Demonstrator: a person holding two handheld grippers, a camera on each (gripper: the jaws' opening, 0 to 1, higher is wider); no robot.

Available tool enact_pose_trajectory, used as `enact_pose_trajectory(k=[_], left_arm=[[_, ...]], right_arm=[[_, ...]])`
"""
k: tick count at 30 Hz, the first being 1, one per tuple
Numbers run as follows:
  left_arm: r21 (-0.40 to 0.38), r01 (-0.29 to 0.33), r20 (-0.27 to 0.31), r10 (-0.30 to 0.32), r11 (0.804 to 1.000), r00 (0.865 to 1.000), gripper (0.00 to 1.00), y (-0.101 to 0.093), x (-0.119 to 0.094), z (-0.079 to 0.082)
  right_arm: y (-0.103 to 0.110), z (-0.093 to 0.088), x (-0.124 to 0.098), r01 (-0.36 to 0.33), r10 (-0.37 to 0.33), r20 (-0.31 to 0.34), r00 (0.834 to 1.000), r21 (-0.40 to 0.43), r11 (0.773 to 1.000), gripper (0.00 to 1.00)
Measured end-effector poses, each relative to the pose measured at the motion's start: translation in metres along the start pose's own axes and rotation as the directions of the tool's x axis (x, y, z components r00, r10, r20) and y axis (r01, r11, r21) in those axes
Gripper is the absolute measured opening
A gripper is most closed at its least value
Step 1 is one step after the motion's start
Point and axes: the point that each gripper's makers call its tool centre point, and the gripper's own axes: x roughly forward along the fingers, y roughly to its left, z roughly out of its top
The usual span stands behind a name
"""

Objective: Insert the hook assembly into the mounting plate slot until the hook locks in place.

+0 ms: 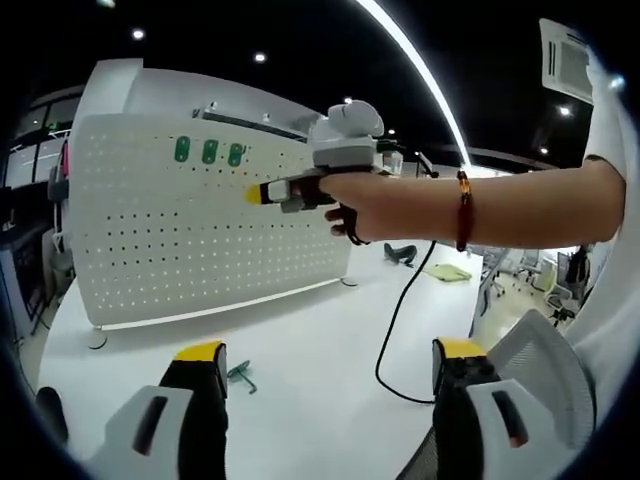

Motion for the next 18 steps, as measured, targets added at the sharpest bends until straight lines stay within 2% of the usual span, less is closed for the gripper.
enact_pose_trajectory(k=[8,11,18], left_arm=[[-0.009,-0.014,-0.008,0.014,1.000,1.000,0.84,0.004,0.006,-0.002],[0.029,-0.019,-0.050,0.020,0.999,0.999,0.83,0.006,0.007,-0.008],[0.013,-0.026,-0.059,0.027,1.000,0.998,0.83,0.009,0.011,-0.008]], right_arm=[[-0.002,-0.007,-0.012,-0.007,0.007,0.003,1.000,0.006,1.000,0.17],[-0.001,-0.007,-0.017,-0.012,0.012,0.016,1.000,0.005,1.000,0.17],[0.004,-0.015,-0.028,-0.044,0.044,0.013,0.999,0.015,0.999,0.23]])
